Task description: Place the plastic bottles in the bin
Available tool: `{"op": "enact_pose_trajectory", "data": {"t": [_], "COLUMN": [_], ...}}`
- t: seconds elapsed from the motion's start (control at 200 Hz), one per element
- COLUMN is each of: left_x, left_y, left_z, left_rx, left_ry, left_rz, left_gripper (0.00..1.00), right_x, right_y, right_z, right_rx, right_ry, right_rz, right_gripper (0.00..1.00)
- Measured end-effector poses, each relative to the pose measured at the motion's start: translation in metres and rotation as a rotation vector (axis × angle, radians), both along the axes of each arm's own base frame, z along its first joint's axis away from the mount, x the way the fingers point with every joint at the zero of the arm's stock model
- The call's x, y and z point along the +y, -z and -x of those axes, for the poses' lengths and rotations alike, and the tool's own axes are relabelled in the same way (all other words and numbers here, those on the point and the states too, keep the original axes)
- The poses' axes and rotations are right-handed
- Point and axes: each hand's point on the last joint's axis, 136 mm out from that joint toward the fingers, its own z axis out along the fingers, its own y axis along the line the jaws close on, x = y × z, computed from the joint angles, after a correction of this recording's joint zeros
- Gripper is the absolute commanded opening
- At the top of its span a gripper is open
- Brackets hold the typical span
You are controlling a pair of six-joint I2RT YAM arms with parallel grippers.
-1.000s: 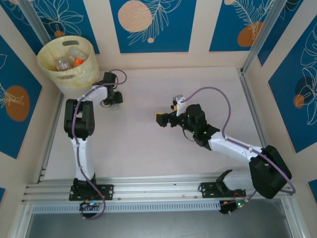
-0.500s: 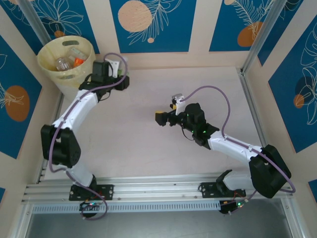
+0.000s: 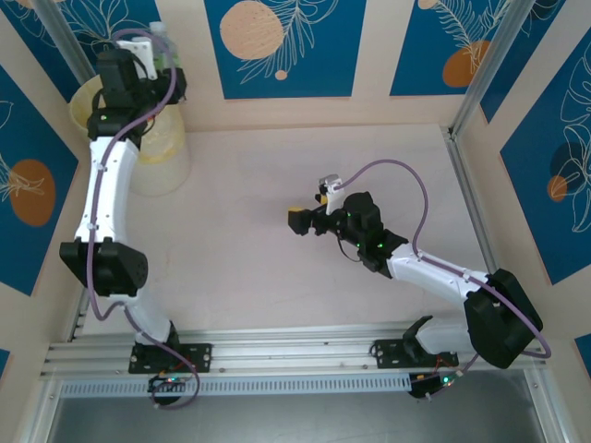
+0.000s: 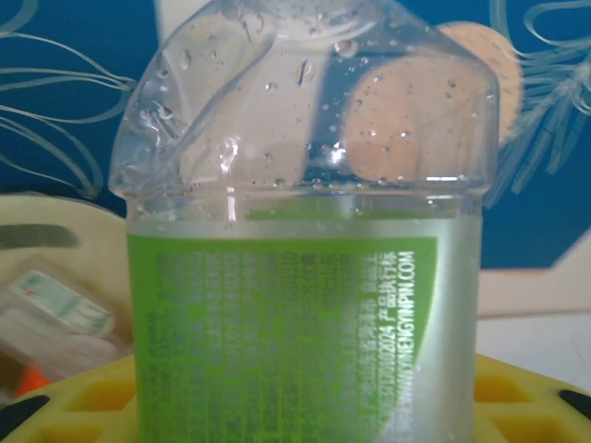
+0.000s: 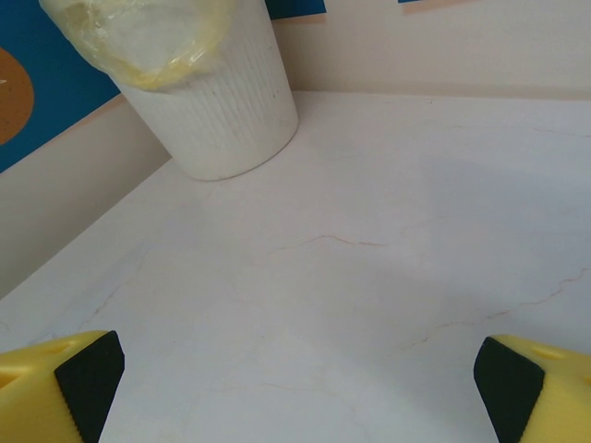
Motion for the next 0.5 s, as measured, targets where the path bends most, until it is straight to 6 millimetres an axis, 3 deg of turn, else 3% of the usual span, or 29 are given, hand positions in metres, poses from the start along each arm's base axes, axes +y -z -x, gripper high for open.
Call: {"op": "enact_pose_trajectory", "data": {"t": [0.185,0.365,0.5], "left_x": [0.046,0.074,0.084], "left_y": [0.015,0.056,0.074], "left_z": [-0.027,-0.05,-0.062], "left_rx": [0.068,0.191,0.241], "left_ry": [-0.143,-0.219,-0.258], "left_rz": [0.031,0.05,0.063], "left_gripper": [0.47,0.48,0.61], "right_x": [0.0,-0.001,-0.001], "right_y": [0.0,0.0,0.0], "right_z": [0.0,-0.001,-0.001], "right_rx": [-0.001,-0.002,-0.002], "right_ry": [0.004,0.01,0.011], "right_rz": [0.001,0.002,0.002], "right_gripper": [1.0,1.0,1.0]}}
